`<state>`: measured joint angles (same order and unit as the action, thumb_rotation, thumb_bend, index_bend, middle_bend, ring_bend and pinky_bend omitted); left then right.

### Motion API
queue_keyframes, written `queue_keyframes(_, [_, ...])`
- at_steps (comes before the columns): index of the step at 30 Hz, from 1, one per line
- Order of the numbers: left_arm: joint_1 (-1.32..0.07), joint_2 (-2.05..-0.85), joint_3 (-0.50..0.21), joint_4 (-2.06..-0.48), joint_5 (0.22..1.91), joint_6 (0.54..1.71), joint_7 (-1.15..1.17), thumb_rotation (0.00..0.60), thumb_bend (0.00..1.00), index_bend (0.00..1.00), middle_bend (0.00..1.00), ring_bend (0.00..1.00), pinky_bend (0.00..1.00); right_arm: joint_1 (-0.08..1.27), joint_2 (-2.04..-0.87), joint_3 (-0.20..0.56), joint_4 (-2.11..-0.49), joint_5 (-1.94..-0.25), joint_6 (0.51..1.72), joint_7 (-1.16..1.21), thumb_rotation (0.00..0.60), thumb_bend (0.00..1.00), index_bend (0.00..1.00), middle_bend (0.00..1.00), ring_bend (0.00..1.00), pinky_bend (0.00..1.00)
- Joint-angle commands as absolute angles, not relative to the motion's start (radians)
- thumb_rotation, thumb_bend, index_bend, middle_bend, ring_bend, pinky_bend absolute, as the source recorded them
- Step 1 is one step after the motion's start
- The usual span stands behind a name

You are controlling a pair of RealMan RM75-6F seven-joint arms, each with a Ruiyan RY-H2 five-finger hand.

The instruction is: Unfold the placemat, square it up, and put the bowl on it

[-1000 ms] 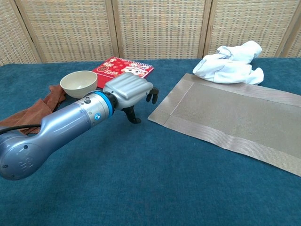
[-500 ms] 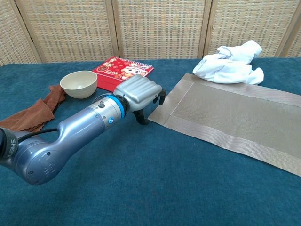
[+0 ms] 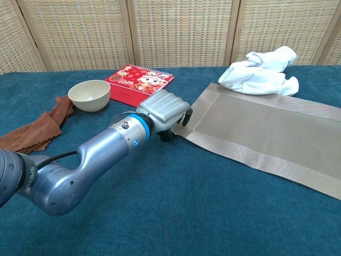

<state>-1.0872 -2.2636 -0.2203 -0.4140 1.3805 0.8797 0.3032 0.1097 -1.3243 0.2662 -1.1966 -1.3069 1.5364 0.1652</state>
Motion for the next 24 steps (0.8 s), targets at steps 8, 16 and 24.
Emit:
queue_keyframes(8, [-1.079, -2.265, -0.202, -0.401, 1.400, 0.913, 0.277, 0.600, 0.44, 0.46, 0.38, 0.41, 0.40, 0.108, -1.323, 0.267, -1.201, -1.310, 1.540, 0.167, 0.600, 0.29, 0.02, 0.00, 0.00, 0.00])
queue_keyframes(16, [-1.070, -2.261, -0.198, -0.412, 1.403, 0.929, 0.279, 0.600, 0.49, 0.50, 0.39, 0.41, 0.40, 0.107, -1.322, 0.262, -1.208, -1.318, 1.542, 0.165, 0.600, 0.29, 0.02, 0.00, 0.00, 0.00])
queue_keyframes(24, [-1.062, -2.255, -0.199, -0.422, 1.403, 0.944, 0.287, 0.600, 0.50, 0.62, 0.41, 0.43, 0.40, 0.106, -1.321, 0.262, -1.212, -1.322, 1.546, 0.166, 0.600, 0.29, 0.02, 0.00, 0.00, 0.00])
